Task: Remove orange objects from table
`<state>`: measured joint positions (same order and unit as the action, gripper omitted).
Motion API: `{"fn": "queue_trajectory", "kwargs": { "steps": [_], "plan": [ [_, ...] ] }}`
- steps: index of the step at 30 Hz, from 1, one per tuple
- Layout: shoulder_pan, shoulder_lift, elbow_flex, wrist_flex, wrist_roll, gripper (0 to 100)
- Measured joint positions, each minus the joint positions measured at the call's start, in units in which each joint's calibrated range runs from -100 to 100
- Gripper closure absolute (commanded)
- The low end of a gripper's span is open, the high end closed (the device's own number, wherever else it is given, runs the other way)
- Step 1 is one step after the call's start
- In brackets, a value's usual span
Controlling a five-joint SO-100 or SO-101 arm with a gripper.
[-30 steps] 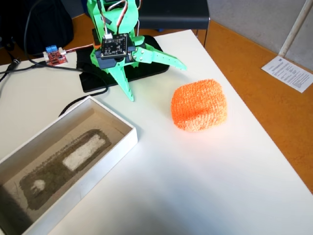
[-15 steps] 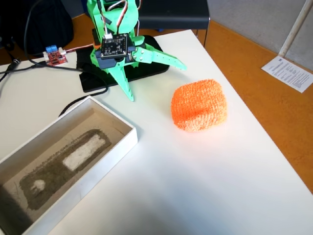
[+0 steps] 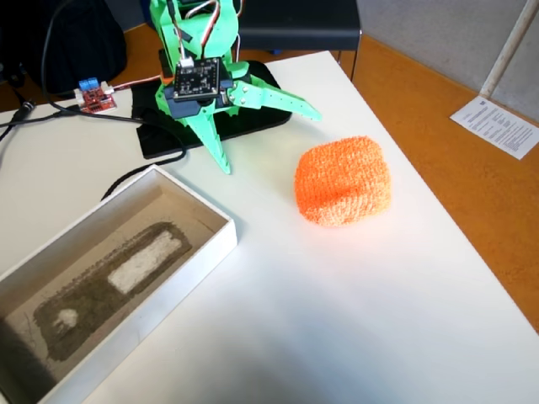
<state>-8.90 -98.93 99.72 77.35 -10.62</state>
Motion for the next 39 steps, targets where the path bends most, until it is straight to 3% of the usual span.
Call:
{"fn": "queue_trajectory", "kwargs": {
  "steps": [29, 33, 37, 39],
  "plan": [
    [0.00, 0.00, 0.00, 0.00, 0.05, 37],
    [-3.28, 0.00, 0.00, 0.00, 3.27, 37],
    [-2.62, 0.27, 0.00, -0.89, 2.83, 37],
    [-3.28, 2.59, -0.47, -1.69, 7.42, 37]
  ]
}}
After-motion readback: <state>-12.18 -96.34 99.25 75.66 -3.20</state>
